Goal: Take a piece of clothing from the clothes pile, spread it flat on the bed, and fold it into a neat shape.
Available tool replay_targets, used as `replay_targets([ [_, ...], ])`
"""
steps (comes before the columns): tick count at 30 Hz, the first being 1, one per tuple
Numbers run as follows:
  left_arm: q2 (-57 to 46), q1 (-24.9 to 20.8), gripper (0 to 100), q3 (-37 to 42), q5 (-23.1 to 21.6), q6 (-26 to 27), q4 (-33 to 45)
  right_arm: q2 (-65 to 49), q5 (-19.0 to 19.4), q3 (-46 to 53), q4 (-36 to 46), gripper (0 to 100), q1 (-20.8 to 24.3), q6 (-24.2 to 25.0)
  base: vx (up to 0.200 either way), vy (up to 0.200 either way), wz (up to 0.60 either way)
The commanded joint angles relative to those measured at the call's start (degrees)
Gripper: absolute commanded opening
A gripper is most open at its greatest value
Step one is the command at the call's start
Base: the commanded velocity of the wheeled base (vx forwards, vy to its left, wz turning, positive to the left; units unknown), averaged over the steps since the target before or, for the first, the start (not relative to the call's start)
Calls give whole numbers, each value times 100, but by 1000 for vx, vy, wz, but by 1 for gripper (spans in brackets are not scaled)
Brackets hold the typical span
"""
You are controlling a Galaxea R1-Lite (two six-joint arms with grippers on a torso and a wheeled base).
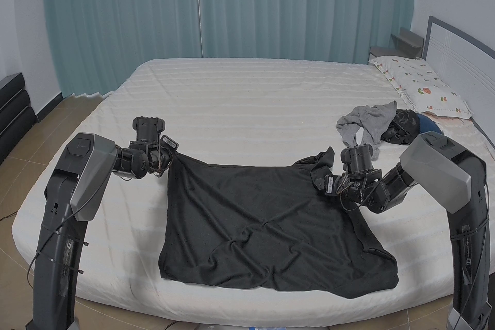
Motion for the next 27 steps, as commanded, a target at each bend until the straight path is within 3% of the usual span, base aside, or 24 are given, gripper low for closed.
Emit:
replay_targets([
  [1,63,-36,0,13,-3,17,1,258,-36,-177,83,100,-37,6,0,0,0],
  [9,133,-53,0,13,-3,79,10,346,-115,-318,206,100,-231,24,0,0,0],
  [10,142,-53,100,13,-3,79,10,337,-115,-327,198,100,-283,24,0,0,0],
  [23,116,-18,100,4,-11,35,10,214,-89,-424,180,100,-1233,94,0,0,0],
  [27,89,17,100,13,-11,-26,10,188,-36,-485,189,100,-1400,331,0,0,0],
])
